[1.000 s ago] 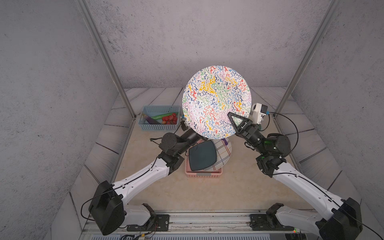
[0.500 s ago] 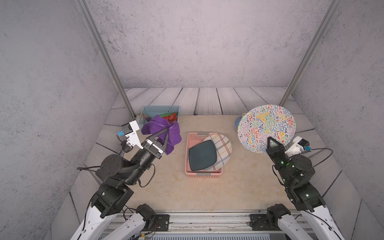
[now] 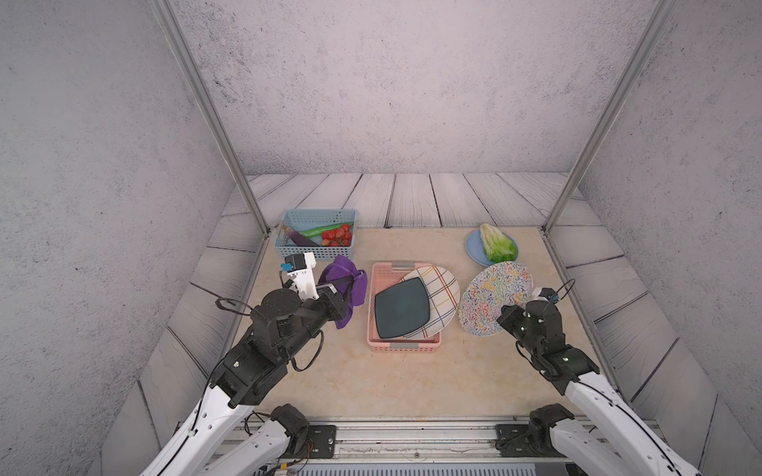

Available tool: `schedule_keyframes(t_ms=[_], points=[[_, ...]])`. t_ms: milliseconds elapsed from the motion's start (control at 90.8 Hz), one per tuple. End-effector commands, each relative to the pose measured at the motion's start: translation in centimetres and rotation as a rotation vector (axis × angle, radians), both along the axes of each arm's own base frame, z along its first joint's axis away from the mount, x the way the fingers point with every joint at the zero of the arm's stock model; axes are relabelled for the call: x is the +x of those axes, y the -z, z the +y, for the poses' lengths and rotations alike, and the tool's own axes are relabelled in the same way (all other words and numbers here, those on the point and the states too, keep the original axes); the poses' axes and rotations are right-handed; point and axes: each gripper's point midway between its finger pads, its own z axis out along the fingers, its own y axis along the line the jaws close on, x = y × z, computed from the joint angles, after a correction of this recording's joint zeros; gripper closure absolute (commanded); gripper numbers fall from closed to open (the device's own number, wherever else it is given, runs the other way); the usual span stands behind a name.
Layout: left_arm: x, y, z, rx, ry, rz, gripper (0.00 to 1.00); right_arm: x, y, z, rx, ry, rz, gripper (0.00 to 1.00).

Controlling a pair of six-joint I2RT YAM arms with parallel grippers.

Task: Wipe the wet plate dry
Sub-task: Place the plate at the center of the board, then pick up the plate from the bin.

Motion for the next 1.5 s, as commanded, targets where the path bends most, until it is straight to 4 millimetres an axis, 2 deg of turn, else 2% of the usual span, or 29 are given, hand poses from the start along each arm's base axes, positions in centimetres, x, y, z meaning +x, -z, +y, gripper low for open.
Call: schedule_keyframes(t_ms=[0,77,198,297,352,440,528,583,660,760,848,903,1057,1101,1145,1200,1255,1310,1354,1398,1486], points=[[0.2,0.5,0.1,-0.006,-0.009,-0.001,1.0,2.7,-2.4,2.2,0.048,-0.082,-0.134,1.0],[0.3,0.8,0.0,0.001,-0.008,0.009,1.0,3.6,-0.5,3.4,0.055,-0.131,-0.081,1.0],[0.5,1.2,0.1,0.015,-0.015,0.023,1.0,3.7,3.1,5.0,0.06,-0.207,0.042,1.0],[0.6,1.7,0.5,0.023,-0.037,0.036,1.0,2.8,7.3,4.7,0.048,-0.194,0.18,1.0],[0.6,2.0,0.7,0.026,-0.048,0.044,1.0,2.0,9.6,4.3,0.031,-0.184,0.253,0.97],[0.6,2.6,0.9,0.035,-0.058,0.059,1.0,0.7,12.1,3.8,0.005,-0.173,0.333,0.89],[0.7,2.9,1.1,0.044,-0.065,0.068,1.0,-0.1,13.3,3.3,-0.03,-0.175,0.385,0.79],[0.8,3.2,1.3,0.054,-0.078,0.077,1.0,-0.3,13.6,3.0,-0.055,-0.18,0.408,0.71],[0.9,4.0,2.0,0.08,-0.107,0.095,1.0,-0.6,13.7,2.6,-0.09,-0.179,0.43,0.66],[1.2,5.5,3.2,0.143,-0.167,0.125,1.0,-1.0,13.1,1.7,-0.129,-0.154,0.438,0.54],[1.6,7.1,4.7,0.238,-0.233,0.165,1.0,-1.3,11.4,0.3,-0.184,-0.112,0.434,0.31],[1.8,8.1,5.7,0.292,-0.267,0.193,1.0,-1.0,9.6,-0.5,-0.215,-0.087,0.397,0.21],[2.5,10.6,6.1,0.352,-0.279,0.26,1.0,-0.6,2.7,-1.3,-0.237,-0.079,0.223,0.19],[2.7,11.3,5.9,0.355,-0.271,0.275,1.0,-0.5,0.2,-0.1,-0.207,-0.147,0.147,0.22],[3.0,12.3,5.7,0.361,-0.261,0.296,1.0,-0.2,-2.2,1.9,-0.151,-0.244,0.051,0.31],[3.4,13.8,5.5,0.383,-0.256,0.333,1.0,-0.4,-4.8,5.1,-0.022,-0.372,-0.03,0.44],[3.7,15.1,5.5,0.404,-0.26,0.372,1.0,-0.6,-6.5,8.0,0.081,-0.481,-0.041,0.55],[4.3,16.9,5.4,0.429,-0.258,0.422,1.0,-1.0,-7.2,10.5,0.099,-0.578,0.003,0.59],[4.5,18.1,5.1,0.44,-0.243,0.454,1.0,-1.2,-6.2,12.0,0.067,-0.621,0.077,0.61],[4.9,19.2,4.6,0.442,-0.219,0.481,1.0,-1.1,-6.5,13.1,-0.002,-0.656,0.078,0.61],[5.3,21.1,3.6,0.442,-0.174,0.53,1.0,-0.3,-4.9,15.3,-0.081,-0.694,0.128,0.63]])
